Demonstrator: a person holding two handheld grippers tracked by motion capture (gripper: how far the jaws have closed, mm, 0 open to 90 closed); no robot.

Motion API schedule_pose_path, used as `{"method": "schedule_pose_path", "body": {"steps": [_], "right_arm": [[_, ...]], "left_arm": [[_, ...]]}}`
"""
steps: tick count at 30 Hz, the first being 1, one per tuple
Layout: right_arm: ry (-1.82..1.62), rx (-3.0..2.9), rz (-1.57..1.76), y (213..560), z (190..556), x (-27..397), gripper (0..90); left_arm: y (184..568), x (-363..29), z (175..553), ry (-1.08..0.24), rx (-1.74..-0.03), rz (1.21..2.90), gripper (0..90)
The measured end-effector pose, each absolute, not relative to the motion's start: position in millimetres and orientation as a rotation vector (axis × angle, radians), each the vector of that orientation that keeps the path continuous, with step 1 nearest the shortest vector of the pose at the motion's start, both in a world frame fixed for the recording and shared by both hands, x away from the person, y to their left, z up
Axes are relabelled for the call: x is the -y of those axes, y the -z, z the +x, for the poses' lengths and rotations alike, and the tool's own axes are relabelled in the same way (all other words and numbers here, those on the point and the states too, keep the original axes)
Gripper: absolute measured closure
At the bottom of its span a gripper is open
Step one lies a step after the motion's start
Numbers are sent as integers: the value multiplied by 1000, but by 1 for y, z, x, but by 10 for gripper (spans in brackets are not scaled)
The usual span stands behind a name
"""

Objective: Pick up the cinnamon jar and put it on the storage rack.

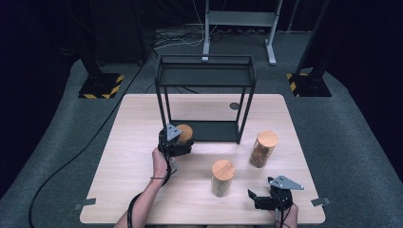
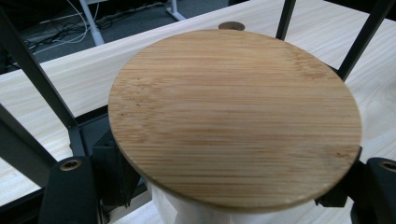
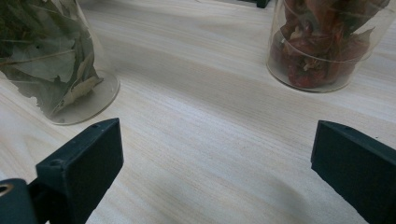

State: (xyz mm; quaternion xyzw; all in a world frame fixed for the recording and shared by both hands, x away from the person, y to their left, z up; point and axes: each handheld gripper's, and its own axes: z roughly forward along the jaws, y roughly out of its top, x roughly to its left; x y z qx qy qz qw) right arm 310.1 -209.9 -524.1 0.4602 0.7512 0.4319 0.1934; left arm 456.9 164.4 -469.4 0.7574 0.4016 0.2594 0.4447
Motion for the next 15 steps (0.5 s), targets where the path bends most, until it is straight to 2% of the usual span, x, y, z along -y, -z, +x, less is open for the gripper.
{"method": "schedule_pose_path", "body": {"steps": [15], "right_arm": [[-1210, -2111, 1291, 524, 310, 210, 14]], "left_arm": [[469, -161, 466, -635, -1001, 1873, 253]]}}
